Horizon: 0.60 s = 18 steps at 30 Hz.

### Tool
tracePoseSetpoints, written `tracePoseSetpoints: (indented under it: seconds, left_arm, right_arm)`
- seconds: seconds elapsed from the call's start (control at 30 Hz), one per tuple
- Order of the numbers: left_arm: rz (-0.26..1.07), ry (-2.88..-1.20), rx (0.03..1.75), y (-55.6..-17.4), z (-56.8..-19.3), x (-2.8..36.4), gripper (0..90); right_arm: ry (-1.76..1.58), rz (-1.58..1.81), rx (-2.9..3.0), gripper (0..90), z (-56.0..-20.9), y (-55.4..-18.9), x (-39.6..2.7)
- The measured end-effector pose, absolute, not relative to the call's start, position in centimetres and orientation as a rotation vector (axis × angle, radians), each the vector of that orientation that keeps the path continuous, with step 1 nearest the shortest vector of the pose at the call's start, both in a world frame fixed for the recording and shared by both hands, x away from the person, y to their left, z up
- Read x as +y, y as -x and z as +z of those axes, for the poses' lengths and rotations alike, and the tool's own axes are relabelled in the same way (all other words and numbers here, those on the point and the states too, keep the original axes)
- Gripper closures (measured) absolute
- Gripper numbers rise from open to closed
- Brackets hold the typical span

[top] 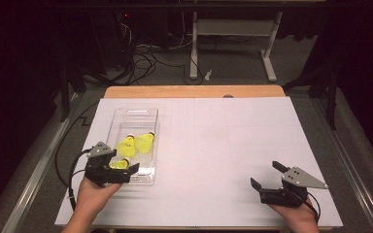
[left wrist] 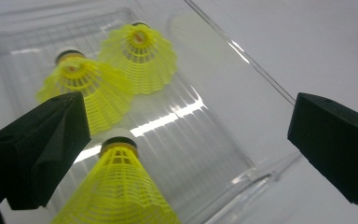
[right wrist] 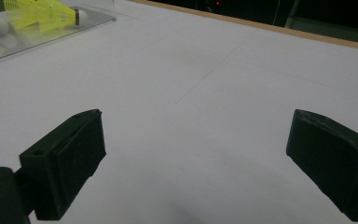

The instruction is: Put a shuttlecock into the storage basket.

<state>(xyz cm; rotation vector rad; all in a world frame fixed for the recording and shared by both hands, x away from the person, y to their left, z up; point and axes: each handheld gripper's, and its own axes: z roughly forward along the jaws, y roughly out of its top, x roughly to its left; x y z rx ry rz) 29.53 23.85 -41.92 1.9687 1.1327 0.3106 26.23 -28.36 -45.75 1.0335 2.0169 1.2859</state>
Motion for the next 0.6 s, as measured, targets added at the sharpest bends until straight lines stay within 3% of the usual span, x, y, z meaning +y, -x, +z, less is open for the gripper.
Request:
tracePoseSetpoints:
  seconds: [0.37,0.6]
  left_arm:
    - [0.384,-1.944,1.024,-27.7,-42.2,24.4,0.2]
    - [0.428,-1.827,0.945,-26.5,-41.7,25.1,0.2]
  right_arm:
    - [-1.031,1.313,1.996,3.4,-45.6,-26.2,-28.3]
    - [-1.032,1.316,1.985,3.0,-45.4,-26.2,-28.3]
